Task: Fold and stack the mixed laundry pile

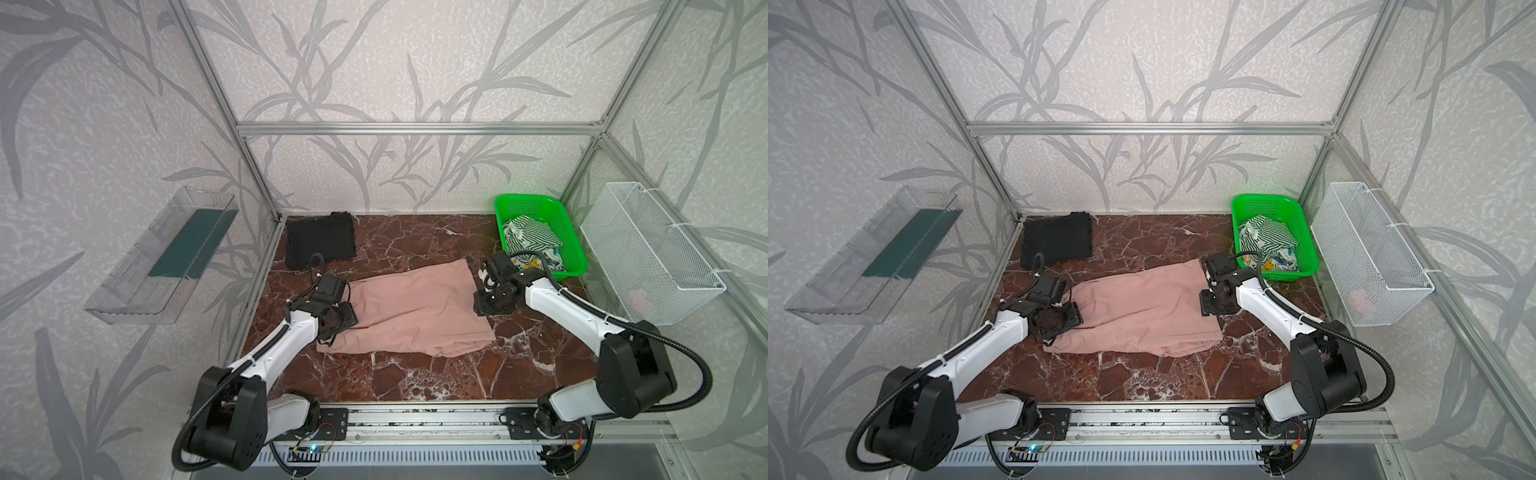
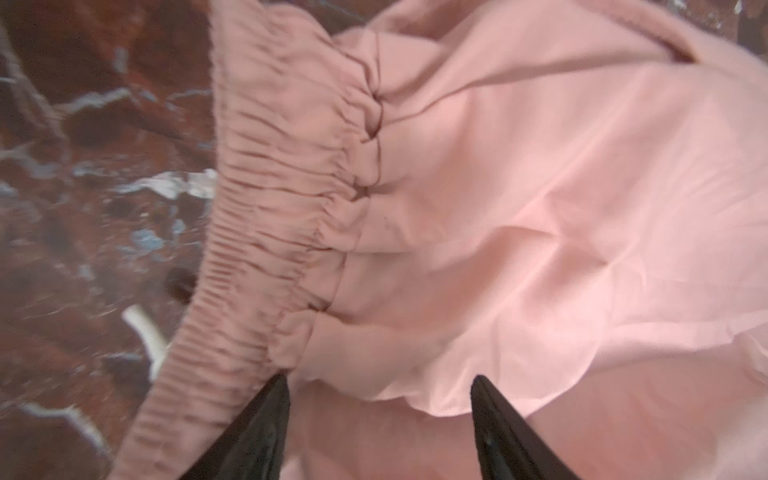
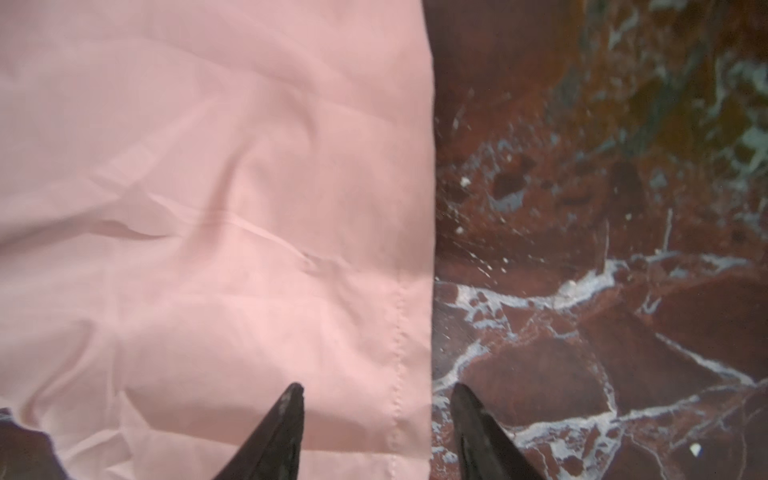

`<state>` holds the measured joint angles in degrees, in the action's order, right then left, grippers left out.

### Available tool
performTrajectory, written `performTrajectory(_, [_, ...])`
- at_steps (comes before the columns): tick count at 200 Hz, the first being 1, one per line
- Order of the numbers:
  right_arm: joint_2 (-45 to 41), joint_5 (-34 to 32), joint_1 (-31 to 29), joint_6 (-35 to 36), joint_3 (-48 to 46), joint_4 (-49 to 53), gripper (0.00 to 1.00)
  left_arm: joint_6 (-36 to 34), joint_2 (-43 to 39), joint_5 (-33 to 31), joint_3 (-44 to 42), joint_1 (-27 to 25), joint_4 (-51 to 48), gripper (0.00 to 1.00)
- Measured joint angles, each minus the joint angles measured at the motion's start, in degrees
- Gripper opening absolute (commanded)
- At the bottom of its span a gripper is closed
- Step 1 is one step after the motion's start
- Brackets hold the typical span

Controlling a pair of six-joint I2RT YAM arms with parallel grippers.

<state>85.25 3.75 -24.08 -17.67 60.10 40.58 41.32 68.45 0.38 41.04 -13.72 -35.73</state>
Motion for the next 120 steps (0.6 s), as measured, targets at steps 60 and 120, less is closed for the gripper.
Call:
performTrajectory(60, [8.87, 8.37, -11.87, -2.03, 7.74, -5.38, 0.57, 0.72, 3.82, -8.72, 3.69, 5.40, -3.32, 0.72])
performTrajectory(120, [22.62, 14.34, -15.41, -7.30, 7.65, -13.14, 0.53, 0.20, 10.80, -4.37, 0.33, 6.12, 0.52, 0.67])
